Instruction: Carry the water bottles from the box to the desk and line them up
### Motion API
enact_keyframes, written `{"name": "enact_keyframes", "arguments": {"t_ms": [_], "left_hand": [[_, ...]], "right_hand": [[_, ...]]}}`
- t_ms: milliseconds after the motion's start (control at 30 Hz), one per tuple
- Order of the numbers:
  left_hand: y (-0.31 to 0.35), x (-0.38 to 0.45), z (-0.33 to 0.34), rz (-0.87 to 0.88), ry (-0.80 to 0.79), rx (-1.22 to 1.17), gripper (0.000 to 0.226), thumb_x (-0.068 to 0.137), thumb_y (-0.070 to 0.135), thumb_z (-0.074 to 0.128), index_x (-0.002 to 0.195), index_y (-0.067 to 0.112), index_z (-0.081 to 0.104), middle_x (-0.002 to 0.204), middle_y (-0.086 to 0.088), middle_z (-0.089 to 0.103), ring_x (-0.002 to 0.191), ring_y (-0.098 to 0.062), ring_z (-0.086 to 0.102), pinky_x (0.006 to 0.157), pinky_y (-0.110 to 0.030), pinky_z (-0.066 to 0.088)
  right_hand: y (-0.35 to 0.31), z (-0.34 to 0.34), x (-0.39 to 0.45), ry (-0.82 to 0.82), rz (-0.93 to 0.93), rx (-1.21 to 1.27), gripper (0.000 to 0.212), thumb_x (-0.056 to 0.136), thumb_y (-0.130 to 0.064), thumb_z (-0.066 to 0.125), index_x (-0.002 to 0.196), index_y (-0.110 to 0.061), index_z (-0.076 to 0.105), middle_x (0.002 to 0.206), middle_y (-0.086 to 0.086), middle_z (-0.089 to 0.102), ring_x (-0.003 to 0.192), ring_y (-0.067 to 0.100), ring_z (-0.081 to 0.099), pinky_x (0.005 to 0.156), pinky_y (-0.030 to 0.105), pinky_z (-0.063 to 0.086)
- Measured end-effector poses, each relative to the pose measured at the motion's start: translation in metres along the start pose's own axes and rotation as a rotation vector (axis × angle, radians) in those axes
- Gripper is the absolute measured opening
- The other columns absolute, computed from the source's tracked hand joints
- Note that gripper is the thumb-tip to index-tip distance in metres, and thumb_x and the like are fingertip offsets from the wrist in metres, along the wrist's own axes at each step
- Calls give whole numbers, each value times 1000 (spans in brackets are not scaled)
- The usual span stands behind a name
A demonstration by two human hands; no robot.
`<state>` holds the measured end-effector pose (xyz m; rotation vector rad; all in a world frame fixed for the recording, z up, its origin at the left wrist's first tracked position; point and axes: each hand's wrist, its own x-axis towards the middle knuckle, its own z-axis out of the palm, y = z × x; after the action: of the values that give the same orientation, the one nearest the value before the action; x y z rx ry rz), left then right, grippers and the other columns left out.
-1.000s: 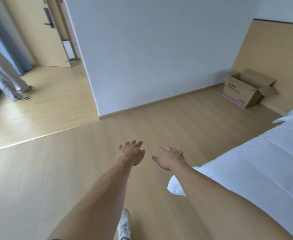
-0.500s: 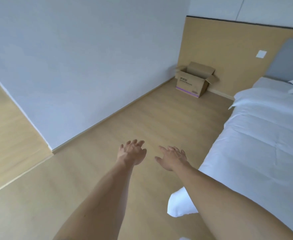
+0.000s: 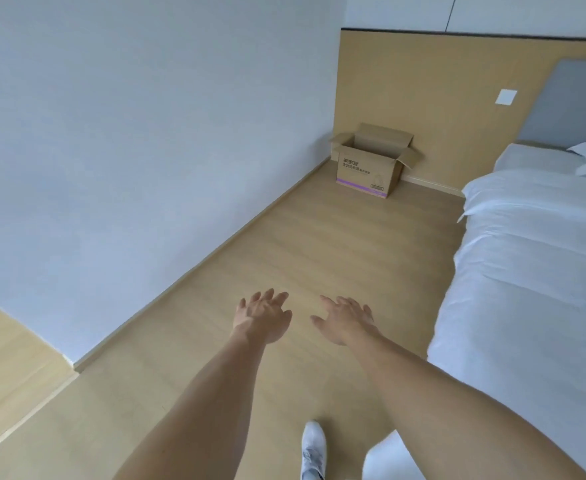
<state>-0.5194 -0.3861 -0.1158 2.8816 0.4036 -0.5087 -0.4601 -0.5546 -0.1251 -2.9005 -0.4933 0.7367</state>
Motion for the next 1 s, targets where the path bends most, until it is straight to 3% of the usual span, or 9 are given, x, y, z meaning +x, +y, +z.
{"name": "enact_keyframes", "arguments": {"t_ms": [233, 467, 1000], "left_hand": [[-19, 124, -70, -73, 10, 3, 56, 104, 45, 29, 159, 35, 22, 167, 6, 20, 152, -20, 18, 123, -47, 15], [11, 227, -111, -28, 14, 5, 55, 104, 44, 29, 158, 35, 24, 166, 5, 22, 152, -20, 20, 123, -46, 15], [122, 523, -185, 297, -37, 74, 51, 105, 41, 31, 155, 32, 31, 159, 3, 34, 147, -22, 28, 120, -45, 22]], "right_hand": [[-7, -65, 121, -3, -15, 40, 66, 99, -62, 32, 158, -37, 18, 163, 3, 26, 152, 23, 18, 120, 49, 14], [16, -126, 207, 7, 22, 68, 68, 99, -62, 33, 159, -35, 16, 166, 5, 21, 153, 24, 15, 122, 49, 13], [108, -240, 420, 36, 338, 127, 69, 98, -64, 31, 159, -36, 14, 166, 5, 18, 153, 25, 15, 121, 50, 14]]}}
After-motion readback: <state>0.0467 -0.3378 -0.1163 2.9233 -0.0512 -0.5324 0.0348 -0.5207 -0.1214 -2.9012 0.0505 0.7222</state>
